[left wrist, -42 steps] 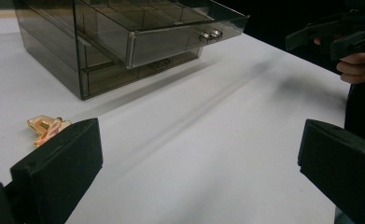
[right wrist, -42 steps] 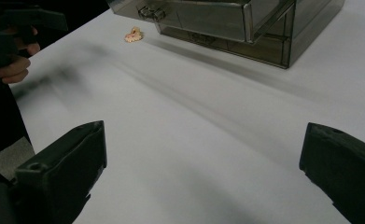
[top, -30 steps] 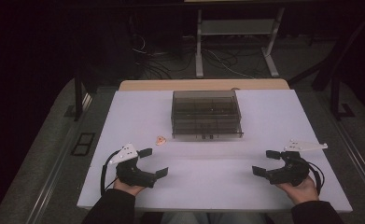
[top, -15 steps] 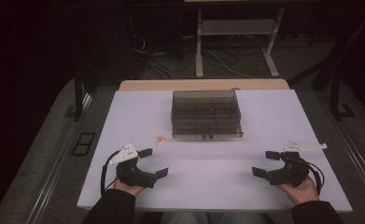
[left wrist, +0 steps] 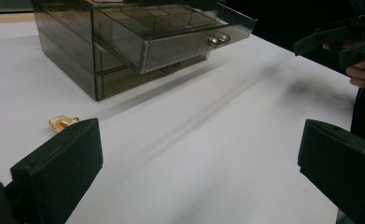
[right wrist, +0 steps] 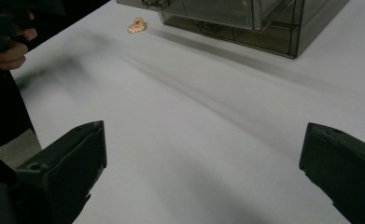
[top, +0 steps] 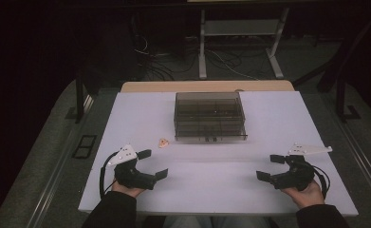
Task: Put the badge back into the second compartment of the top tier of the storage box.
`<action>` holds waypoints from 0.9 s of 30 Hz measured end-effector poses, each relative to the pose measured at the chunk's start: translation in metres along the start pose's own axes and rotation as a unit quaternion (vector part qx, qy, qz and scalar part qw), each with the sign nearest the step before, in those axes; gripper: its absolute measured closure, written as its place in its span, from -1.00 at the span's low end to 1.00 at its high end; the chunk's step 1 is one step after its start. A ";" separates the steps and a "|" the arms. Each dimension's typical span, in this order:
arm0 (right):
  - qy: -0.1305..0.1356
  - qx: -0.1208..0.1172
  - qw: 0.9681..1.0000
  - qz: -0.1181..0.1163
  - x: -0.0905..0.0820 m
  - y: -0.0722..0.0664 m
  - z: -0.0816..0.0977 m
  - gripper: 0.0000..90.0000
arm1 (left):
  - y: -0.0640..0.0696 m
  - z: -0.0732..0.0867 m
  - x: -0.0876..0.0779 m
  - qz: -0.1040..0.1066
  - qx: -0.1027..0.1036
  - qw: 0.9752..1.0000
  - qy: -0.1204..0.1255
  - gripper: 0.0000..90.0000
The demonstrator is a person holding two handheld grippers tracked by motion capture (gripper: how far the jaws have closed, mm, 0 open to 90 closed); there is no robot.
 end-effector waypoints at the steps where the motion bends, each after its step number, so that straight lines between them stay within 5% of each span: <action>1: 0.000 0.001 1.000 0.000 0.000 0.000 0.000 -1.00 | 0.000 0.000 0.000 0.000 0.000 1.000 0.000 -1.00; 27: -0.010 -0.003 1.000 0.000 0.001 0.000 0.003 -1.00 | -0.006 -0.035 0.003 0.009 0.013 0.999 -0.035 -1.00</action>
Point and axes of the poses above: each handheld gripper's, and its own axes: x roughly forward along the jaws, z roughly out of its underside, y roughly to its right, the point moved 8 cm from there along x, roughly forward along the jaws, and after that the axes turned 8 degrees about -x, right-handed, at the moved point
